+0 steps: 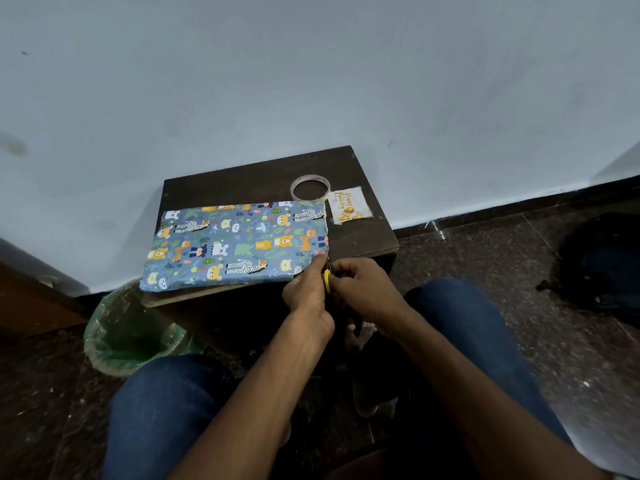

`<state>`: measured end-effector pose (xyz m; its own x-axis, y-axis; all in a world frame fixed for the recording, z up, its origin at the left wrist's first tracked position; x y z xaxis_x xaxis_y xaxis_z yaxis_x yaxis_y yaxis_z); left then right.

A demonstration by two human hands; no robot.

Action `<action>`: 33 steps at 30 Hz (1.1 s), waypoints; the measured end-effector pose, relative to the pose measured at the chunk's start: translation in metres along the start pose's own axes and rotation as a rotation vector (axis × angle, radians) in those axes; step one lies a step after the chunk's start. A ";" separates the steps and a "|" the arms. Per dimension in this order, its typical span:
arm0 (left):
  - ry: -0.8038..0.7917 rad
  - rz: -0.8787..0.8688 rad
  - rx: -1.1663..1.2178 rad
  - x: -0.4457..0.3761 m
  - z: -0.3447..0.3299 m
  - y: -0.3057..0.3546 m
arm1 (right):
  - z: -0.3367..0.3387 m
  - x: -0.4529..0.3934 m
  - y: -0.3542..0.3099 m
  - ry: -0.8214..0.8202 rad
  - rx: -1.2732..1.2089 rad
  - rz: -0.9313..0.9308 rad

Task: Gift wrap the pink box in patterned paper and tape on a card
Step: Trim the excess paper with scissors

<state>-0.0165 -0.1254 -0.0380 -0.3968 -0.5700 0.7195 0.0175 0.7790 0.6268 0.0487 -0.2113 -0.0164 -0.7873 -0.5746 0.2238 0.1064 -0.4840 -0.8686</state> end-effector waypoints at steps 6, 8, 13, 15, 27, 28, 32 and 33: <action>-0.006 -0.006 0.002 0.002 -0.001 -0.001 | -0.001 0.000 0.001 0.020 0.040 0.018; -0.006 -0.002 0.006 0.002 0.000 -0.001 | -0.003 -0.001 0.001 0.025 0.033 0.010; -0.008 0.001 0.012 0.002 0.000 -0.001 | 0.000 -0.002 -0.001 0.018 0.014 -0.003; -0.011 0.000 0.013 0.002 0.000 0.000 | 0.001 -0.002 -0.003 0.020 0.021 0.001; -0.022 0.018 0.000 0.005 -0.001 0.001 | 0.004 -0.002 -0.007 0.016 -0.020 -0.011; -0.019 0.020 -0.003 0.006 0.000 0.001 | 0.004 -0.002 -0.007 0.015 -0.021 -0.013; -0.013 0.024 -0.007 0.007 0.001 0.001 | 0.005 -0.001 -0.009 0.007 -0.021 -0.018; -0.013 0.023 -0.006 0.007 0.001 0.001 | 0.005 -0.001 -0.009 0.006 -0.024 -0.020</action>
<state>-0.0197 -0.1284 -0.0324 -0.4081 -0.5481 0.7301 0.0322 0.7906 0.6115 0.0521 -0.2096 -0.0064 -0.7929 -0.5607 0.2386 0.0758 -0.4793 -0.8744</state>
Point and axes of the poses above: each hand's wrist, its own x-axis away from the middle knuckle, its own z-axis out of the back of the hand, y = z × x, the point moved 5 cm from there along -x, towards the middle knuckle, and after that the axes turned 3 degrees about x, right-handed, at the moved point
